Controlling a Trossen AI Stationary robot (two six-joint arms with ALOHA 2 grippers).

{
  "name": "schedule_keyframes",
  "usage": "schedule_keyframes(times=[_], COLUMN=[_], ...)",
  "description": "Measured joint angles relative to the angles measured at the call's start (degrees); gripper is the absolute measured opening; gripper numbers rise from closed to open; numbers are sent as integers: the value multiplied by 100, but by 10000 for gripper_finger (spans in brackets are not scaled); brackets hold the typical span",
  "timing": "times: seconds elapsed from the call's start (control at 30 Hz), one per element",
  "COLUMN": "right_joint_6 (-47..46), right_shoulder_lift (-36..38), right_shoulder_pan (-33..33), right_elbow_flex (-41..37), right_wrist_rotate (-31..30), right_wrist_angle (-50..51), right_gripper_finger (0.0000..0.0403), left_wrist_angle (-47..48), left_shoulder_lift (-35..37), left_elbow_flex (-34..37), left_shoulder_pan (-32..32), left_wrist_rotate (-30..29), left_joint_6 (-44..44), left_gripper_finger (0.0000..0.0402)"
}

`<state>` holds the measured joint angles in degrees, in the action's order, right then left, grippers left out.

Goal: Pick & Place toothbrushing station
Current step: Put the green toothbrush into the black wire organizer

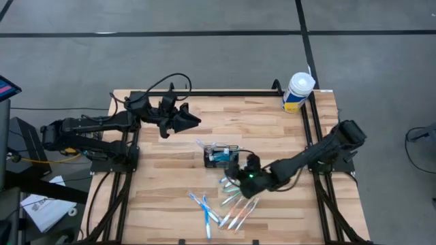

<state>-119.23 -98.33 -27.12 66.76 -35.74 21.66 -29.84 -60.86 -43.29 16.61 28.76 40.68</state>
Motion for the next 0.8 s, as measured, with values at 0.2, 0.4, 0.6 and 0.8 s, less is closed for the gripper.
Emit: schedule_keyframes(times=[0.2, 0.4, 0.6, 0.8], right_joint_6=[-60, -80, -173, -227], right_shoulder_lift=[-568, -915, -837, -866], right_shoulder_pan=[-19, -97, -432, -713], right_elbow_flex=[1027, 1830, 2041, 2042], right_wrist_rotate=[-270, -567, -717, -751], right_wrist_angle=[697, 1495, 2014, 1984], right_gripper_finger=[174, 162, 153, 142], left_wrist_angle=[-5, -12, -18, -16], left_shoulder_lift=[0, 0, 0, 0], left_elbow_flex=[0, 0, 0, 0], left_shoulder_pan=[151, 150, 147, 147], left_wrist_rotate=[319, 314, 313, 309], left_joint_6=[195, 205, 384, 486], left_gripper_finger=[117, 117, 117, 117])
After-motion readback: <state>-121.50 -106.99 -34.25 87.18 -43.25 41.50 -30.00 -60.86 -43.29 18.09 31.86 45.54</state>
